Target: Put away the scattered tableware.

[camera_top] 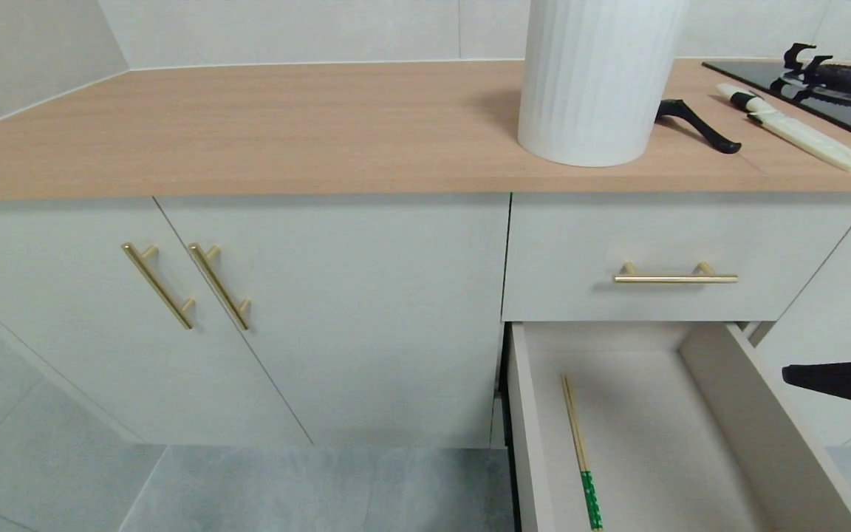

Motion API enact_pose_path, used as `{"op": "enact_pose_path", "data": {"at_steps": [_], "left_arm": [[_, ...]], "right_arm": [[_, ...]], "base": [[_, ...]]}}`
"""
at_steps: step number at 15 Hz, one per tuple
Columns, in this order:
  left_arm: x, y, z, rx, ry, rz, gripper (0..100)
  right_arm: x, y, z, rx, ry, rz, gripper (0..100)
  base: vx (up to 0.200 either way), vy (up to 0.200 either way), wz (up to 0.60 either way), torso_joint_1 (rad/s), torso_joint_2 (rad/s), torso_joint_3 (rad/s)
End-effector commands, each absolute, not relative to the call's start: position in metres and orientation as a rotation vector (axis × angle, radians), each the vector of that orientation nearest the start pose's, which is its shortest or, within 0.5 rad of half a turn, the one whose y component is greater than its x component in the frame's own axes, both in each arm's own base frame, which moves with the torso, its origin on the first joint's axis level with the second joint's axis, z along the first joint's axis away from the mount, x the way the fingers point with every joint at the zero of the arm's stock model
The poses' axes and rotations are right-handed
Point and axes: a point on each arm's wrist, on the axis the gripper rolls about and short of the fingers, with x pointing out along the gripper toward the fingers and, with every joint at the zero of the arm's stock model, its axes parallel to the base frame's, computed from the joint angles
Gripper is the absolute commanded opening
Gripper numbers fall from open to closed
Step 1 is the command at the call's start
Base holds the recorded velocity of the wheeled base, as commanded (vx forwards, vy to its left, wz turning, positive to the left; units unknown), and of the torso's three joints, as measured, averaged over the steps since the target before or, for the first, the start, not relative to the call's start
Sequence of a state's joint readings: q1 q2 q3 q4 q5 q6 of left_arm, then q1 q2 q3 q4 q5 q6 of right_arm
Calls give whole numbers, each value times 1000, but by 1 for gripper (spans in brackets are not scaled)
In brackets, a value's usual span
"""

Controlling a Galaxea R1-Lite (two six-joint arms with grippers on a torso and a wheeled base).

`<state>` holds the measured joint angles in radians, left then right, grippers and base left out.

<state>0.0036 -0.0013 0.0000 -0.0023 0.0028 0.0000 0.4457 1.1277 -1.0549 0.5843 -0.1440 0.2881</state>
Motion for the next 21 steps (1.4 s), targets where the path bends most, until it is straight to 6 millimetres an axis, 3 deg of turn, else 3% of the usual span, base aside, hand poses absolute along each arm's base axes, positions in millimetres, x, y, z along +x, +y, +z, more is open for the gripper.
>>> {"op": "enact_pose_path", "data": {"at_steps": [1,7,16,18,21], "left_arm": [[-23,0,76,0,-3,8,100],[-23,0,76,0,-3,8,100],[-23,0,76,0,-3,8,100],[-23,0,76,0,-3,8,100],[-23,0,76,0,-3,8,100]], "right_arm": [[121,54,269,81,673,196,100],[123,55,263,63,666,204,100],[133,52,248,-7,560,205,100],[158,47,251,-21,457,168,100],[216,41,256,-24,336,219,100]], "base": [[0,0,0,193,-242,-256],[0,0,0,114,-562,-260],[0,0,0,250,-430,-233],[0,0,0,41,-75,-39],[0,0,0,0,0,0]]}}
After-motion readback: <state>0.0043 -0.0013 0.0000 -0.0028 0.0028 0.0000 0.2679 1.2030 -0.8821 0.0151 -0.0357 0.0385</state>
